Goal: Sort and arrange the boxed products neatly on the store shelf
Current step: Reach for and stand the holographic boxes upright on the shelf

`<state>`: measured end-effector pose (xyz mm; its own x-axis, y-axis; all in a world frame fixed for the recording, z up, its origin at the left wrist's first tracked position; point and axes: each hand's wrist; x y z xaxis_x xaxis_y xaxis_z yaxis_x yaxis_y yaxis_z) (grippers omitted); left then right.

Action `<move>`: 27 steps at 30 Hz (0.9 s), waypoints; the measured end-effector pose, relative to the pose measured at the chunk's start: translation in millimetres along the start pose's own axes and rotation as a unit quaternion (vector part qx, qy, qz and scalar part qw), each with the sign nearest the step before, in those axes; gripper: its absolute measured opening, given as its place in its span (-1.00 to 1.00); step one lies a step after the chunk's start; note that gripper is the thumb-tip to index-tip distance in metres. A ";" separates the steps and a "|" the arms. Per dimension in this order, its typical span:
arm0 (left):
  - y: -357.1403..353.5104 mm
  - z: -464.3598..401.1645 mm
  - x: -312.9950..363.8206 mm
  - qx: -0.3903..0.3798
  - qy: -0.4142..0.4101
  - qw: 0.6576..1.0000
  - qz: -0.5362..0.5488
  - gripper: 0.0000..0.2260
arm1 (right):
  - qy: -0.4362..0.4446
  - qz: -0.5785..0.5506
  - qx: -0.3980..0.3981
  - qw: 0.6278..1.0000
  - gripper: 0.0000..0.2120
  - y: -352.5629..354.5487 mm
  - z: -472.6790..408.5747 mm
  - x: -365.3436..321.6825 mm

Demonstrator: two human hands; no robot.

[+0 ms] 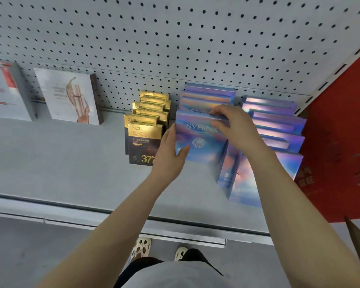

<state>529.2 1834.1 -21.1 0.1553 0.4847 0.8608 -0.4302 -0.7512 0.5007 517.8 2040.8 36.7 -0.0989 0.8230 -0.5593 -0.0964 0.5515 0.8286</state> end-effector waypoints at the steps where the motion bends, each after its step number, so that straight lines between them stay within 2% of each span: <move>1: -0.3 -2.6 -0.1 0.001 0.001 1.000 -0.005 -0.38 | -0.001 0.032 0.005 0.999 -0.76 0.9 -2.2 0.5; 3: 0.6 -8.5 0.5 0.000 0.007 1.000 -0.003 -0.39 | -0.002 0.069 0.008 0.998 -0.74 2.3 -7.0 0.5; 18: 10.0 -24.0 2.9 -0.023 0.037 0.998 -0.054 -0.43 | -0.022 0.127 0.066 0.990 -0.71 -12.8 -16.2 -0.4; 21: 14.3 -16.7 3.9 -0.003 0.037 0.999 -0.033 -0.48 | -0.027 0.138 0.069 0.988 -0.70 -15.9 -14.3 -0.4; 27: 36.0 20.0 0.3 0.066 -0.007 0.997 0.047 -0.67 | -0.020 0.126 0.129 0.983 -0.69 -37.4 4.9 -19.6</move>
<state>531.6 1798.3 -1.0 0.1318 0.4037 0.9054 -0.3226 -0.8461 0.4242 528.2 2004.7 16.8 -0.0489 0.9398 -0.3383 0.1803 0.3414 0.9224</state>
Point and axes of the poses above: each hand's wrist, its own z-axis away from the middle knuckle, its own y-axis out of the back of the hand, x = y × z, and after that the axes turned 14 degrees about -x, right-handed
